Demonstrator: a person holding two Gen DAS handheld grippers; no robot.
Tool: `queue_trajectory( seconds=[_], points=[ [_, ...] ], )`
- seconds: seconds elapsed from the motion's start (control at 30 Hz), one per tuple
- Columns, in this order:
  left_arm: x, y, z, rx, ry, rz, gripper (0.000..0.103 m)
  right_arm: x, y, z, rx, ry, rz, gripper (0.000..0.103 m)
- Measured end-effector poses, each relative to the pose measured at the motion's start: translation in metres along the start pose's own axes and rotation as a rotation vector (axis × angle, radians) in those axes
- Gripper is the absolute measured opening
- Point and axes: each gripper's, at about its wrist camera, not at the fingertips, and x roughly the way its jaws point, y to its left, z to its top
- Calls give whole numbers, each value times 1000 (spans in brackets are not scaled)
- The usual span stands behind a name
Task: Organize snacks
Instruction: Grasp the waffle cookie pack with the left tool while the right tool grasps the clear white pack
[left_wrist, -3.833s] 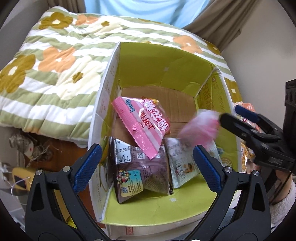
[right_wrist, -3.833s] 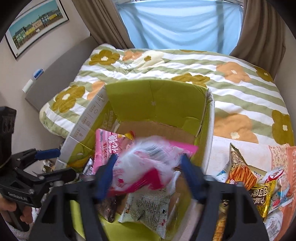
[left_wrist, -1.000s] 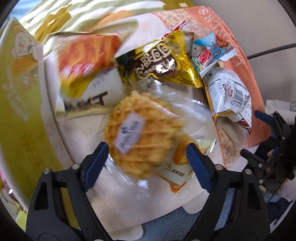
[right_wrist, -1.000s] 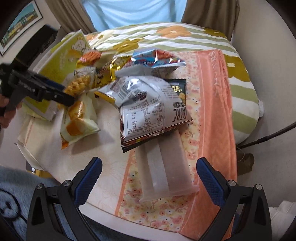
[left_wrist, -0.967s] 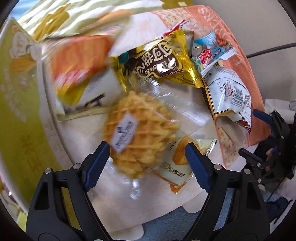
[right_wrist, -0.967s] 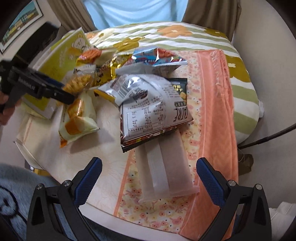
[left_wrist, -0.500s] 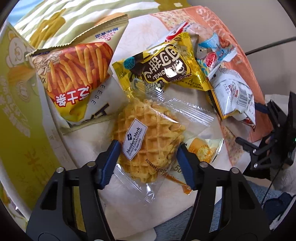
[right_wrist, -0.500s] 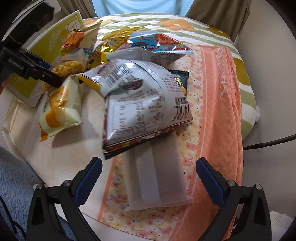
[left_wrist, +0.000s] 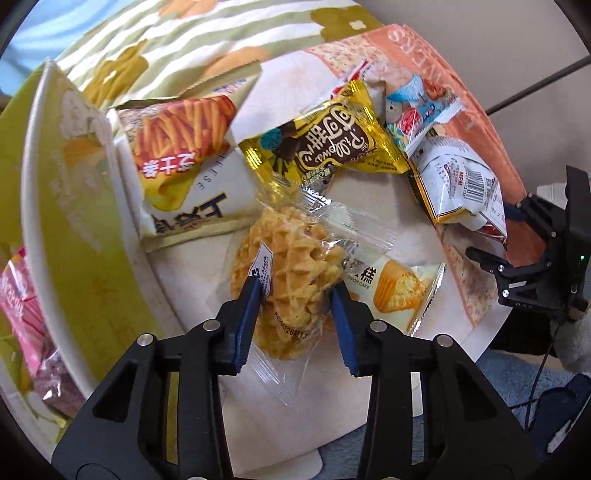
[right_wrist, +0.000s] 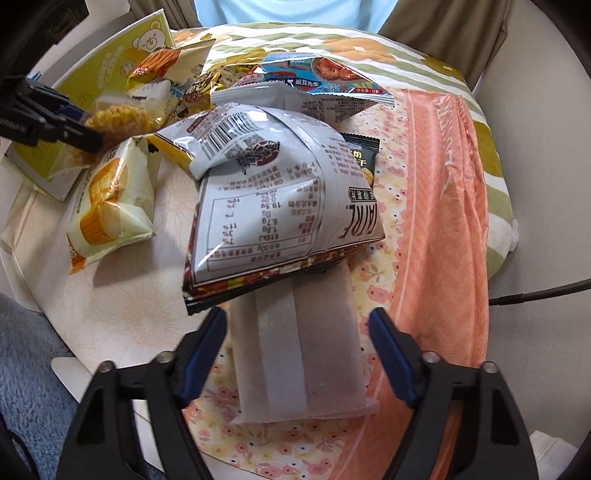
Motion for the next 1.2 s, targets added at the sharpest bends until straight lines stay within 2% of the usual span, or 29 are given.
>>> queue_trajectory(
  seconds=[0.03,0.13,0.7,1.03,1.2],
  points=[
    [-2,0,-2,-6,-4,1,34,1,1,0,-5,-2,2,60],
    [-8,1,-5,-26,-16,4,34,-1,4,-3,-25,-9,1,57],
    [-57,-10,-40,-160,-142,-3,33,-44,9,-26,-33,-49,63,56],
    [-111,-23,-63,-250,-307,-22,33,-95,9,-30,-51,-148,78,56],
    [-143,-17,-73,-281,-394,-23,26,-118,8,-15,-77,-218,101,56]
  ],
)
